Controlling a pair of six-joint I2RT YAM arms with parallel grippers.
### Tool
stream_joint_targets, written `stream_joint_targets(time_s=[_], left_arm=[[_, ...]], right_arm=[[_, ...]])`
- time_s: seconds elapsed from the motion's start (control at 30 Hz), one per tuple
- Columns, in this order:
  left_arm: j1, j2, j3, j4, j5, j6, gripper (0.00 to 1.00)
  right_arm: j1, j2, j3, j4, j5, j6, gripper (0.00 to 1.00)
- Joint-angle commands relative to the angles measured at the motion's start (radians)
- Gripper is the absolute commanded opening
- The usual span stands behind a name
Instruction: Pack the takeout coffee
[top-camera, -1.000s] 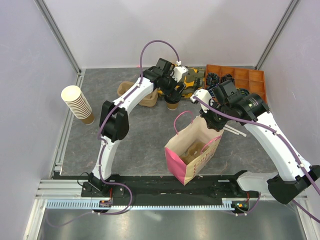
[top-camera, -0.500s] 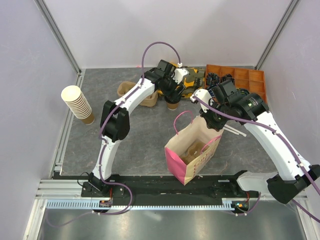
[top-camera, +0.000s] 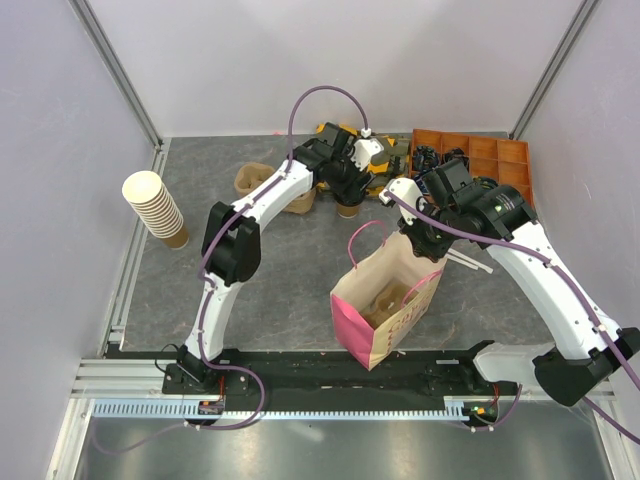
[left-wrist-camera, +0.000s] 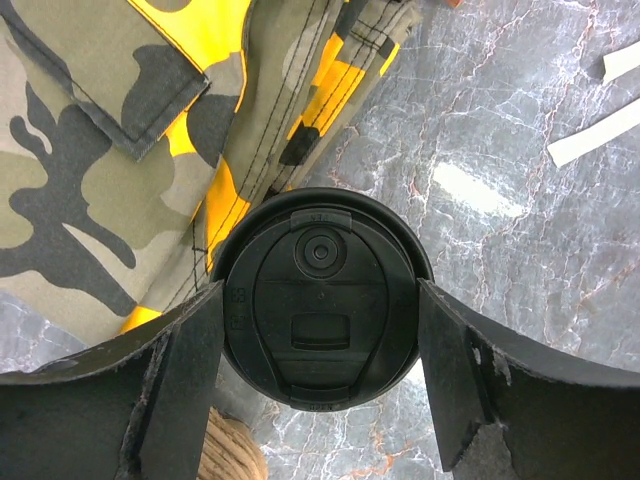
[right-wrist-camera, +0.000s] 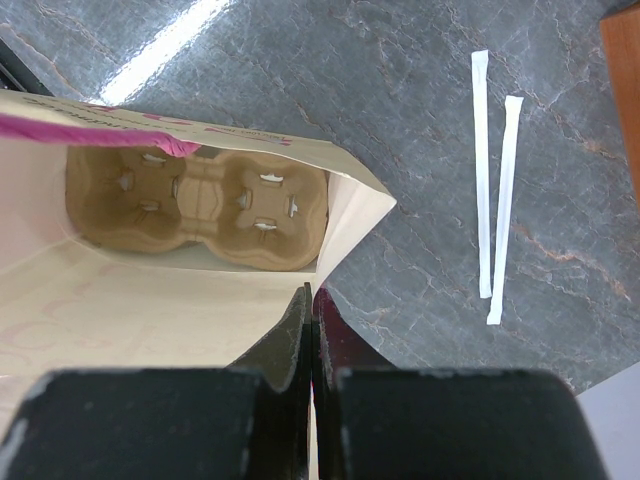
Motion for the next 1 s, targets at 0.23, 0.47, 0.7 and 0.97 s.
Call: stream_joint_targets(time_s=[0.23,0.47,0.7,0.97], left_arm=[[-0.009,-0.119,-0.078,-0.03,0.001,0.058,0.5],[0.008,-0.303,-0.182,-0.029,0.091,0.014,0.49],[0.074,-0.479,-0.285,-0.02,0.199,-0.05,0.47],[0.12,-0.625,-0.366,-0.001,0.225,-0.089,0.47]], right_arm=[[0.0,0.001,0.03,-0.002,0.008,-0.005,0.0],[-0.002,-0.005,0.022,0.019,-0.001,-0.017,0.0],[0.0,-0.025,0.027,0.104,0.015,-0.032,0.0],[0.015,-0.034,0.074,0.165,-0.084,-0.117,0.0]])
